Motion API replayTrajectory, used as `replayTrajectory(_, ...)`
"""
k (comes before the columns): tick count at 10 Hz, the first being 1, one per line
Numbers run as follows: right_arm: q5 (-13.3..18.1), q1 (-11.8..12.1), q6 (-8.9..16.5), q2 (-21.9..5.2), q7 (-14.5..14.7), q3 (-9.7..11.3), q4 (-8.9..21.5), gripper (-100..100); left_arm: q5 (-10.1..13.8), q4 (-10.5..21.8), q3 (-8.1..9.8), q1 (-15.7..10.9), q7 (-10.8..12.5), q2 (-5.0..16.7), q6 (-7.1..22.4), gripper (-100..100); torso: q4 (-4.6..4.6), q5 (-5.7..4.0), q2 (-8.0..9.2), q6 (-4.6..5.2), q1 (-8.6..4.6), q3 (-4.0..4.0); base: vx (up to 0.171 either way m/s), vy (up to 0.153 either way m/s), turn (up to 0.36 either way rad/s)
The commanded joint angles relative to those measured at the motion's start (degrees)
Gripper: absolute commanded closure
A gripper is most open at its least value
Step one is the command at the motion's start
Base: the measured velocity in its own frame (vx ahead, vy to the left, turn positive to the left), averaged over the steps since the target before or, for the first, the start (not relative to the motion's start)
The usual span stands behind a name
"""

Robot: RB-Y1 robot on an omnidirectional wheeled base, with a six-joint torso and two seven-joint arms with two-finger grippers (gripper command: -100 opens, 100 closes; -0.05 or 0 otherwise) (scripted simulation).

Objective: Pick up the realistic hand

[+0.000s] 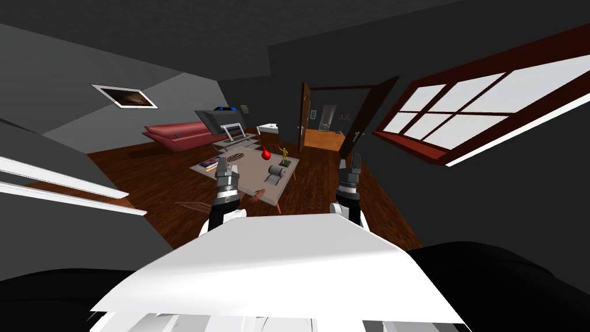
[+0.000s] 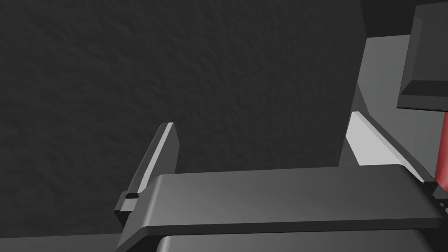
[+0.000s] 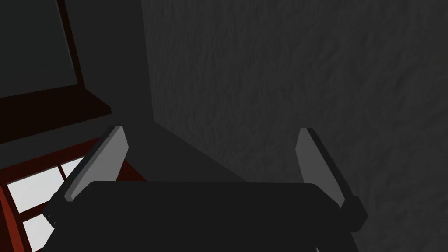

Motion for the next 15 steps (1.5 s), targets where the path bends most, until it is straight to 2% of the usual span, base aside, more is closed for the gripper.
replayTrajectory(1,0.0,0.0,0.0,0.0,0.0,0.0,0.0,0,0.0,0.8,0.1,-0.4,-0.1,1.8,0.2,-100,0.0,0.0,0.0,0.0,0.0,0.0,-0.006,-0.014,-0.012)
replayTrajectory(4,0.0,0.0,0.0,0.0,0.0,0.0,0.0,0,0.2,4.0,0.48,-2.0,-0.2,5.9,1.0,-100,0.01,-0.03,0.06,0.01,-0.14,0.03,-0.023,-0.046,-0.021)
replayTrajectory(8,0.0,0.0,0.0,0.0,0.0,0.0,0.0,0,0.8,10.5,1.29,-5.5,-0.6,9.9,2.9,-100,0.01,-0.07,0.05,0.01,-0.36,0.03,-0.02,-0.088,-0.028)
replayTrajectory(9,0.0,0.0,0.0,0.0,0.0,0.0,0.0,0,0.8,11.0,1.29,-5.5,-0.6,9.9,2.9,-100,0.01,-0.09,0.07,0.01,-0.38,0.04,-0.031,-0.064,-0.007)
replayTrajectory(11,0.0,0.0,0.0,0.0,0.0,0.0,0.0,0,1.2,14.8,1.8,-7.7,-0.8,11.3,4.1,-100,0.02,-0.05,0.11,0.01,-0.22,0.06,-0.028,-0.066,-0.035)
replayTrajectory(12,0.0,0.0,0.0,0.0,0.0,0.0,0.0,0,1.2,15.5,1.8,-7.7,-0.8,11.3,4.1,-100,0.02,-0.06,0.09,0.01,-0.27,0.05,-0.014,-0.054,-0.006)
replayTrajectory(14,0.0,0.0,0.0,0.0,0.0,0.0,0.0,0,1.7,19.4,2.38,-10.2,-0.9,12.4,5.6,-100,0.01,-0.04,0.02,0.0,-0.17,0.01,-0.008,-0.061,-0.027)
replayTrajectory(15,0.0,0.0,0.0,0.0,0.0,0.0,0.0,0,1.7,20.6,2.38,-10.2,-0.9,12.4,5.6,-100,0.01,-0.06,0.03,0.0,-0.26,0.01,-0.016,-0.071,-0.009)
